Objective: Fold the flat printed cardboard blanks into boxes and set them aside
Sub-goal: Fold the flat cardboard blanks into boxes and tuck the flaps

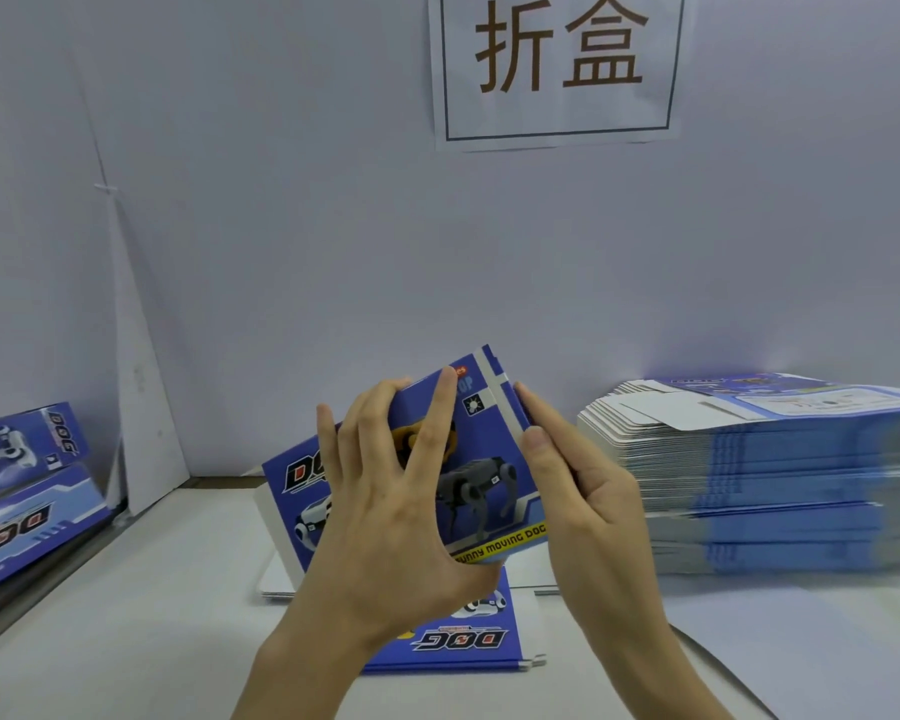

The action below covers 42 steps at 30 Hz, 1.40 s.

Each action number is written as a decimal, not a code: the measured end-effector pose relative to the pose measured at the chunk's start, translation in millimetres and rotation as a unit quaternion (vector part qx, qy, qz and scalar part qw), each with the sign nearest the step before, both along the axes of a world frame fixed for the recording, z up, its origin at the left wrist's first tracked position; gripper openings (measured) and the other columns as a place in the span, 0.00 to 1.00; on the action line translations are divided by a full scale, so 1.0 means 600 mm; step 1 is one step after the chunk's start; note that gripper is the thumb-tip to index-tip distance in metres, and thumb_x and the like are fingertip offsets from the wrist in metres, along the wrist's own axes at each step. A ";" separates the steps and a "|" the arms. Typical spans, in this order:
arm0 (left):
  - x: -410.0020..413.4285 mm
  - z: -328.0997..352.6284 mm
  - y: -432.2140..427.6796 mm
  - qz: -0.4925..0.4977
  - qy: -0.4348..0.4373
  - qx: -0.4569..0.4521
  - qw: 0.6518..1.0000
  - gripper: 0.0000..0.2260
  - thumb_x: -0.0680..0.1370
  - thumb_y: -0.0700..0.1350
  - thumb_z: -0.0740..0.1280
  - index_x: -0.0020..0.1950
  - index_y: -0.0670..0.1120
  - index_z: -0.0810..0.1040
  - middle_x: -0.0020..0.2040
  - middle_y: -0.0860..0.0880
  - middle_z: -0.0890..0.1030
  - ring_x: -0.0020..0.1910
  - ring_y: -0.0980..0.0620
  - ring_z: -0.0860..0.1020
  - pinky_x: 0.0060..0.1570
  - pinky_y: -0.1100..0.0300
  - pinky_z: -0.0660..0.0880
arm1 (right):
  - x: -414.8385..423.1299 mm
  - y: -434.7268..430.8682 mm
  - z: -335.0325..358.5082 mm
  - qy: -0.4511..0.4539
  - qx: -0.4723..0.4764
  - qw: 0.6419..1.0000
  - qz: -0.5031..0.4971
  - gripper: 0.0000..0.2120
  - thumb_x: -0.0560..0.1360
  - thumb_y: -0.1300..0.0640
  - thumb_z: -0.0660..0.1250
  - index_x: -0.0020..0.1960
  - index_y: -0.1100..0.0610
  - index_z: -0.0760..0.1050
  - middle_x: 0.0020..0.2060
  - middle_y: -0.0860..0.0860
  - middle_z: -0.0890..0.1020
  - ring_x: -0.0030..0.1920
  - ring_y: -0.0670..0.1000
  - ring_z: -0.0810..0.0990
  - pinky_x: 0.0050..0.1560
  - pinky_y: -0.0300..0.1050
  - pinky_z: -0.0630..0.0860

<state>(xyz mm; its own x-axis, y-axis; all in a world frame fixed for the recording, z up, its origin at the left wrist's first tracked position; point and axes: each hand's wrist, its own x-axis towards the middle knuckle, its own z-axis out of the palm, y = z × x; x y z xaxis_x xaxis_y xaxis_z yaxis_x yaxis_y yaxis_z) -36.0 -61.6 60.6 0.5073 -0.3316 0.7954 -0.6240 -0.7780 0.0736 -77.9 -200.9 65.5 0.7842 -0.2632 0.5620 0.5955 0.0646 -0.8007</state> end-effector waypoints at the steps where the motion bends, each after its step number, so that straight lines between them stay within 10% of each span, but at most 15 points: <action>1: 0.001 0.000 0.000 0.002 -0.002 -0.001 1.000 0.54 0.58 0.68 0.69 0.77 0.49 0.53 0.69 0.44 0.58 0.71 0.43 0.58 0.69 0.38 0.49 | 0.000 -0.001 0.000 0.001 -0.004 1.000 0.007 0.16 0.73 0.49 0.63 0.60 0.41 0.78 0.55 0.43 0.84 0.58 0.46 0.82 0.46 0.47 0.83; 14: -0.014 -0.002 -0.006 -0.058 0.066 -0.045 0.995 0.56 0.56 0.66 0.72 0.75 0.56 0.44 0.68 0.54 0.54 0.70 0.40 0.64 0.71 0.37 0.52 | 0.001 0.006 -0.009 -0.107 -0.258 0.938 -0.206 0.19 0.78 0.54 0.62 0.68 0.51 0.73 0.66 0.44 0.76 0.69 0.42 0.71 0.65 0.51 0.75; 20: -0.014 -0.001 -0.005 -0.056 0.063 -0.046 0.995 0.57 0.56 0.65 0.73 0.77 0.51 0.47 0.70 0.45 0.58 0.70 0.41 0.61 0.67 0.31 0.62 | -0.001 0.005 -0.006 -0.110 -0.316 0.922 -0.193 0.20 0.78 0.55 0.62 0.70 0.50 0.71 0.69 0.44 0.73 0.73 0.47 0.66 0.69 0.60 0.67; 26: -0.002 0.009 0.017 -0.031 0.054 -0.037 0.997 0.53 0.57 0.69 0.64 0.77 0.53 0.47 0.70 0.47 0.57 0.71 0.45 0.55 0.71 0.37 0.49 | 0.001 -0.004 -0.011 -0.025 -0.261 0.965 -0.028 0.27 0.77 0.44 0.60 0.74 0.39 0.59 0.74 0.30 0.60 0.75 0.38 0.58 0.72 0.53 0.67; 32: -0.001 0.018 0.033 -0.030 0.052 -0.095 0.994 0.54 0.59 0.70 0.66 0.78 0.52 0.47 0.68 0.46 0.59 0.69 0.49 0.57 0.63 0.30 0.64 | 0.004 -0.008 -0.021 -0.087 -0.269 0.957 -0.059 0.19 0.77 0.48 0.63 0.67 0.40 0.70 0.71 0.37 0.69 0.75 0.40 0.62 0.70 0.51 0.69; 38: 0.009 0.019 0.054 -0.080 0.077 -0.037 0.993 0.54 0.59 0.67 0.68 0.78 0.57 0.44 0.72 0.48 0.55 0.74 0.57 0.52 0.75 0.50 0.38 | 0.003 -0.014 -0.013 -0.023 -0.208 0.978 0.009 0.20 0.71 0.44 0.68 0.63 0.36 0.75 0.70 0.35 0.69 0.71 0.36 0.65 0.61 0.34 0.73; 42: 0.016 0.012 0.053 -0.107 0.040 0.063 0.992 0.51 0.62 0.68 0.68 0.79 0.54 0.47 0.77 0.48 0.50 0.78 0.46 0.47 0.74 0.54 0.32 | 0.010 -0.040 -0.002 0.074 -0.196 0.978 0.000 0.38 0.63 0.43 0.76 0.68 0.35 0.62 0.58 0.37 0.77 0.53 0.36 0.79 0.45 0.32 0.77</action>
<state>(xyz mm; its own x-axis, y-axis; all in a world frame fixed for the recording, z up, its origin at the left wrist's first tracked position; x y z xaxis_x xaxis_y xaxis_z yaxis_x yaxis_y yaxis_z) -26.7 -30.0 68.1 0.4742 -0.5324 0.7012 -0.7713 -0.6352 0.0393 -71.8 -224.8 64.1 0.8643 -0.0508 0.5004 0.4713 -0.2655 -0.8411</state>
